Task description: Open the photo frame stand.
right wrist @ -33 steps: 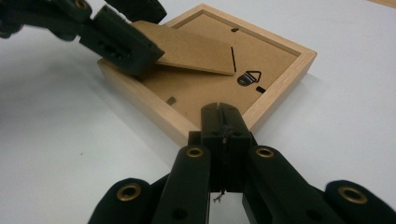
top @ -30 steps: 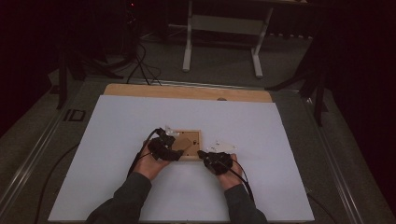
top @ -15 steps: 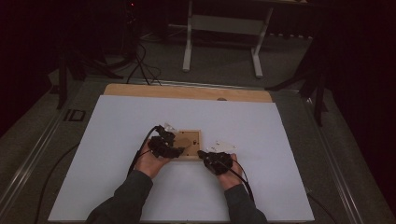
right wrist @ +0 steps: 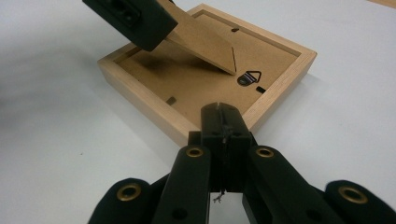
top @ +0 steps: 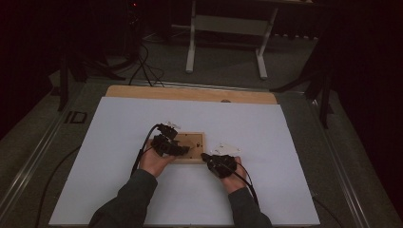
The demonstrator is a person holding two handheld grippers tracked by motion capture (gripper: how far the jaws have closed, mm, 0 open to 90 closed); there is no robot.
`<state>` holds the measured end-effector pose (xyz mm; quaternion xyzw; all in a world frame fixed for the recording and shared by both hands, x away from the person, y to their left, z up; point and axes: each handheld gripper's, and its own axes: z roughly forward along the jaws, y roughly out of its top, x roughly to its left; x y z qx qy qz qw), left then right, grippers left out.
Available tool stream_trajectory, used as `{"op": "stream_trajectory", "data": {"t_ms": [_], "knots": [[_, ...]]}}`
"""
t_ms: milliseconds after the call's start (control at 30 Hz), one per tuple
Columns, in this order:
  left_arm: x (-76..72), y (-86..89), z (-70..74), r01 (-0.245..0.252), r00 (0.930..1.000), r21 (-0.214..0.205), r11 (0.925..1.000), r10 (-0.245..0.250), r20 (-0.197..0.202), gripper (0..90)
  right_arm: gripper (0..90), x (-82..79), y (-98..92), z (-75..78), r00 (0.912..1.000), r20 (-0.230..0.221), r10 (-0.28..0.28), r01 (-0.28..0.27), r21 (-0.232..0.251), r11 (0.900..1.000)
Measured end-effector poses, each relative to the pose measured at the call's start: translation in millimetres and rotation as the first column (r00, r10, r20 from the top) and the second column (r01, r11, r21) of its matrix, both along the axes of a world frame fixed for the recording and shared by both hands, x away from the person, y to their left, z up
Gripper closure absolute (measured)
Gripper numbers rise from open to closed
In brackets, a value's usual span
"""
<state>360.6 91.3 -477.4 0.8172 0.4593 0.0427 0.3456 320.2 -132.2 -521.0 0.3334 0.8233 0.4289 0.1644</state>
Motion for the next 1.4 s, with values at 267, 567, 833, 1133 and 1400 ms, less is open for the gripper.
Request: {"op": "stream_trajectory", "data": {"t_ms": [267, 567, 833, 1133, 1400], "knots": [[3.1, -1.1, -4.2, 0.001, 0.9996, 0.003, 1.0000, 0.000, -0.028, 45.5, 89.7, 0.0, 0.1, 0.0, 1.0000, 0.001, 0.000, 0.000, -0.001, 1.0000], [7.4, -1.7, -9.6, -0.009, 0.9972, 0.013, 0.9999, 0.010, -0.075, 46.9, 89.7, -0.1, 0.2, -0.1, 1.0000, 0.002, 0.000, 0.000, -0.001, 1.0000], [11.3, 0.5, -11.1, -0.013, 0.9921, -0.038, 0.9992, 0.008, -0.125, 52.0, 89.7, -0.2, 0.3, 0.0, 1.0000, 0.002, 0.000, 0.000, -0.002, 1.0000], [13.5, 2.8, -10.8, -0.018, 0.9905, -0.083, 0.9964, 0.006, -0.137, 52.5, 89.6, -0.2, 0.3, -0.1, 1.0000, 0.003, -0.001, 0.001, 0.000, 1.0000], [17.4, 5.6, -12.6, -0.045, 0.9857, -0.131, 0.9903, 0.023, -0.167, 51.4, 89.5, -0.3, 0.3, -0.1, 1.0000, 0.003, -0.001, 0.001, -0.001, 1.0000]]}}
